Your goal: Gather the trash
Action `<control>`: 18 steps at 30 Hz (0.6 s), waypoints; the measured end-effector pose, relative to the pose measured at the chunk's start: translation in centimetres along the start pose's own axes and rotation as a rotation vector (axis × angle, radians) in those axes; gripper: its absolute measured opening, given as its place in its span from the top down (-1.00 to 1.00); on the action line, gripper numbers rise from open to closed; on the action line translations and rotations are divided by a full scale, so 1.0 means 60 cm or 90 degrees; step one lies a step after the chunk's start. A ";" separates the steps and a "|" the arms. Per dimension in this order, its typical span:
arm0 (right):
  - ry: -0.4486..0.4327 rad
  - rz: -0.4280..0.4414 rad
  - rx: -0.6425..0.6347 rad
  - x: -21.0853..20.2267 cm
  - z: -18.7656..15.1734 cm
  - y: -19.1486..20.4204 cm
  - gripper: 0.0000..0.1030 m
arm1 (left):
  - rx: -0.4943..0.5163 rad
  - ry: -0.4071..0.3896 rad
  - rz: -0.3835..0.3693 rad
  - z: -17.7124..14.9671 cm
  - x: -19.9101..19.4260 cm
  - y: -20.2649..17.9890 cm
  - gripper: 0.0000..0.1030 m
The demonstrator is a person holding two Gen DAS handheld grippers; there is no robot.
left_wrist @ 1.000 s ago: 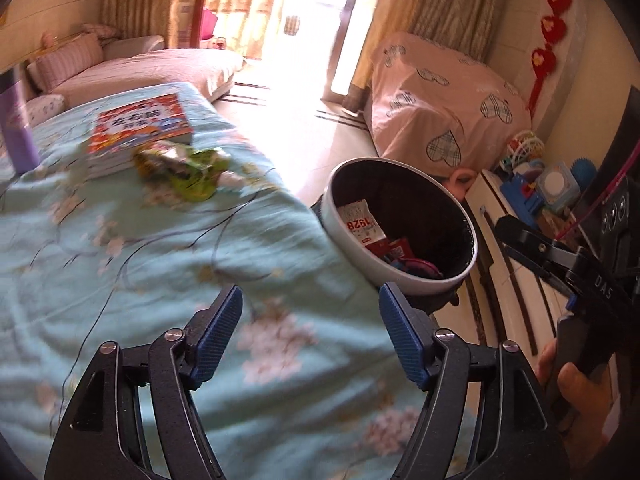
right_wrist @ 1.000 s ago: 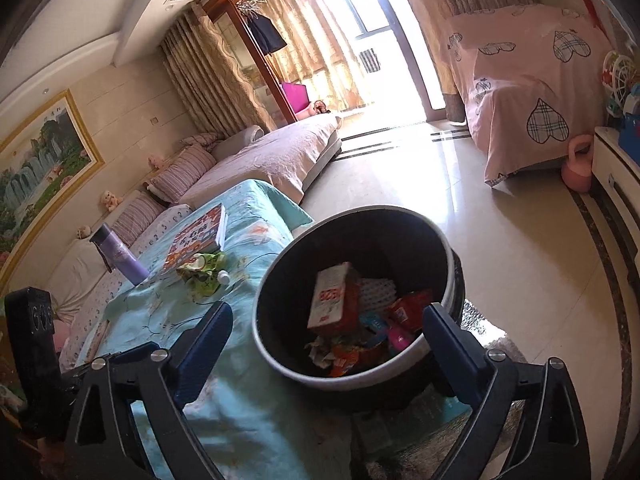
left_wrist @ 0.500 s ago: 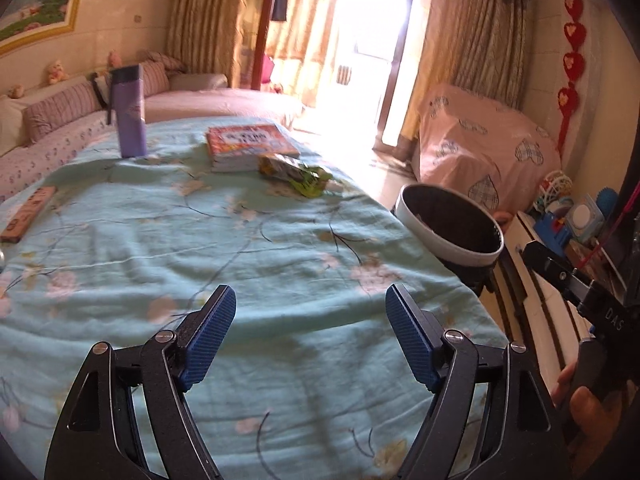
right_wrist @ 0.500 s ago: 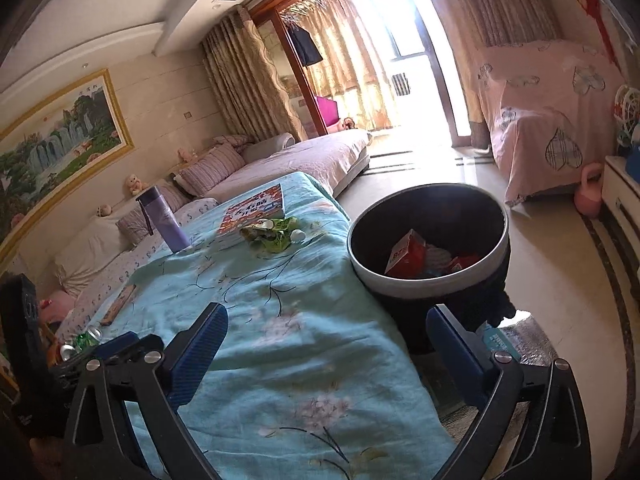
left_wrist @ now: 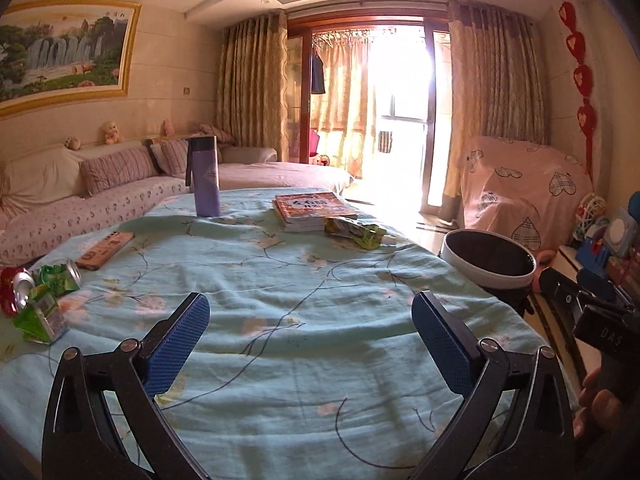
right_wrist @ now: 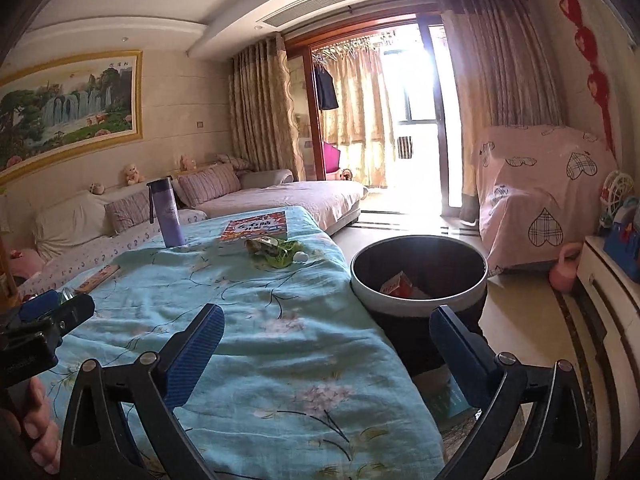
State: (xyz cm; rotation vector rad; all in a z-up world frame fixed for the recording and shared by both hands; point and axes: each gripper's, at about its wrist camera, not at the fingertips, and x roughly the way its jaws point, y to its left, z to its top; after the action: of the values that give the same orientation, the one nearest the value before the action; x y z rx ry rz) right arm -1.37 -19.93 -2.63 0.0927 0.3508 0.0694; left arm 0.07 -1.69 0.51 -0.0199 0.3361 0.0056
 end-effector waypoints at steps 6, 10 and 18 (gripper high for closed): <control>-0.004 0.005 0.001 -0.009 -0.004 0.003 -1.00 | 0.013 0.003 0.024 -0.012 -0.009 0.005 -1.00; 0.002 0.017 -0.014 -0.008 -0.008 0.013 -1.00 | 0.013 0.010 0.029 -0.016 -0.012 0.004 -1.00; 0.009 0.001 -0.058 -0.006 -0.019 0.035 -1.00 | 0.023 0.015 0.034 -0.019 -0.015 0.001 -1.00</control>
State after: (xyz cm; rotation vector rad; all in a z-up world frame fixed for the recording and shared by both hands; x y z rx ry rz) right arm -2.21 -17.77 -3.32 0.0030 0.3608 0.0869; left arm -1.19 -1.68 -0.28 0.0241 0.3602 0.0526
